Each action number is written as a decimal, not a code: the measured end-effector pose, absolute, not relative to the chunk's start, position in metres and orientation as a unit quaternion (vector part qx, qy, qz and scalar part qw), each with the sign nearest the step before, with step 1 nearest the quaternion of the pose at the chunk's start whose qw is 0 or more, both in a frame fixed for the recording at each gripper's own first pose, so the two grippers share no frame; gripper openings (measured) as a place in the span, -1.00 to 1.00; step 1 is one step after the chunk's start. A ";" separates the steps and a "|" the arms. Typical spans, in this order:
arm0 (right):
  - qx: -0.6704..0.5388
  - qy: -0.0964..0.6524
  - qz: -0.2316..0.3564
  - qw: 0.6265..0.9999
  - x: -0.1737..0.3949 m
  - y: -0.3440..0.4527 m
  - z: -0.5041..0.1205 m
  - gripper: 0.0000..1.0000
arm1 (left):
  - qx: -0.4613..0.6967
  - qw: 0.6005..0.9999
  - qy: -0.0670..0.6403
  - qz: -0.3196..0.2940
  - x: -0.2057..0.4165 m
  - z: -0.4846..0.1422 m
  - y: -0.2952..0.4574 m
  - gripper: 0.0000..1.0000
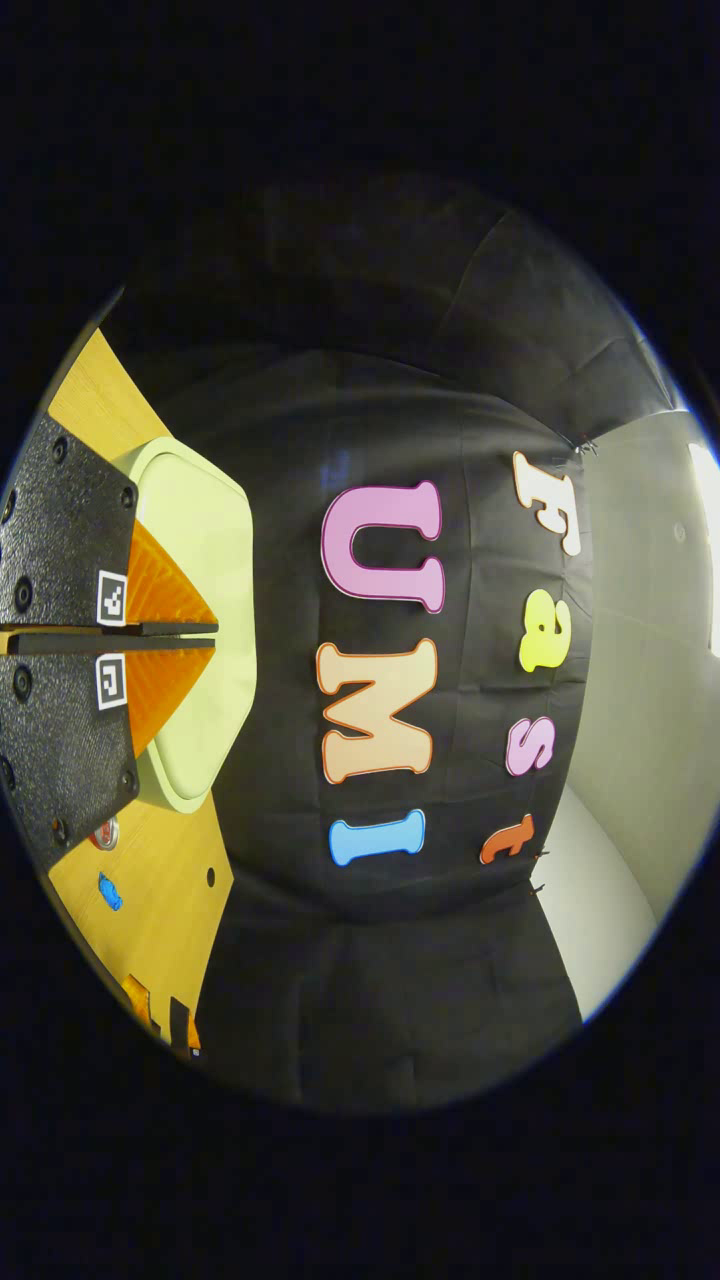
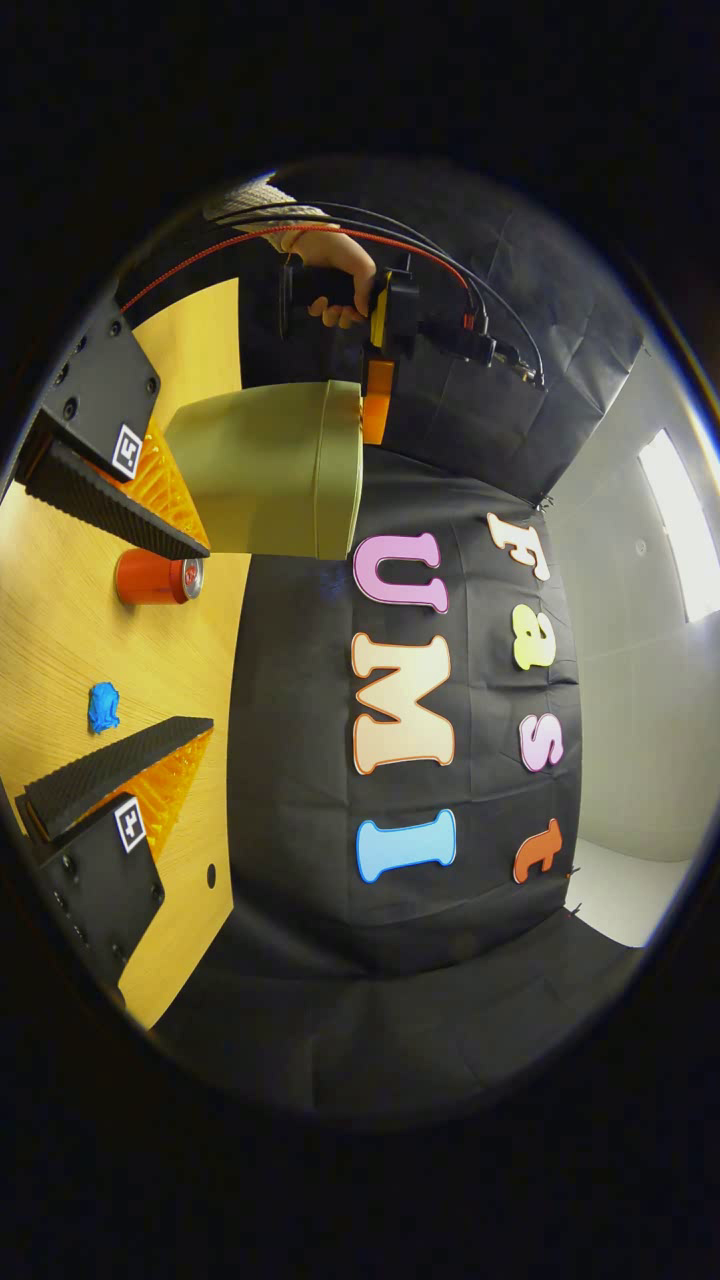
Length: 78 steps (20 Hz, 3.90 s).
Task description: Press the lid of the desktop garbage bin to open it, pick up the crumpled paper on the desktop and throw it into the bin, then pick up the pop can on the desktop and drop it into the bin, and finally close the garbage bin lid.
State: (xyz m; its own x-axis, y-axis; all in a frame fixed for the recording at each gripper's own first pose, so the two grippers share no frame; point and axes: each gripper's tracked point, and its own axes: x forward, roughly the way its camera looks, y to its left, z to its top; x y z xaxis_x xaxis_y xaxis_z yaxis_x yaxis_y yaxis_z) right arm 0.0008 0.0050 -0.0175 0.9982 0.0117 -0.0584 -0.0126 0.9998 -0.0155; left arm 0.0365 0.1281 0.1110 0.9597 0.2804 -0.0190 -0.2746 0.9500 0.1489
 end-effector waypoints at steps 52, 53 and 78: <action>-0.033 0.226 -0.017 0.973 0.053 -0.057 -0.136 0.98 | 0.073 0.997 0.007 -0.017 -0.025 0.007 0.012 0.90; -0.026 0.244 -0.017 0.969 0.059 -0.061 -0.145 0.98 | 0.077 0.997 0.007 -0.016 -0.025 0.007 0.012 0.91; -0.057 0.399 0.034 0.915 0.061 -0.053 -0.214 -0.37 | 0.060 0.998 0.026 -0.016 -0.023 -0.003 0.016 0.91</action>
State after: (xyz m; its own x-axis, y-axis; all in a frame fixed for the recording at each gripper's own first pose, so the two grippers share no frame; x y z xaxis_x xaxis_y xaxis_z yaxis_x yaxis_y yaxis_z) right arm 0.0615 -0.0526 -0.2136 0.6794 0.0174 -0.7335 -0.1088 0.9911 -0.0772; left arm -0.0227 0.0157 -0.0025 0.9981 -0.0283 -0.0539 0.0346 0.9923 0.1192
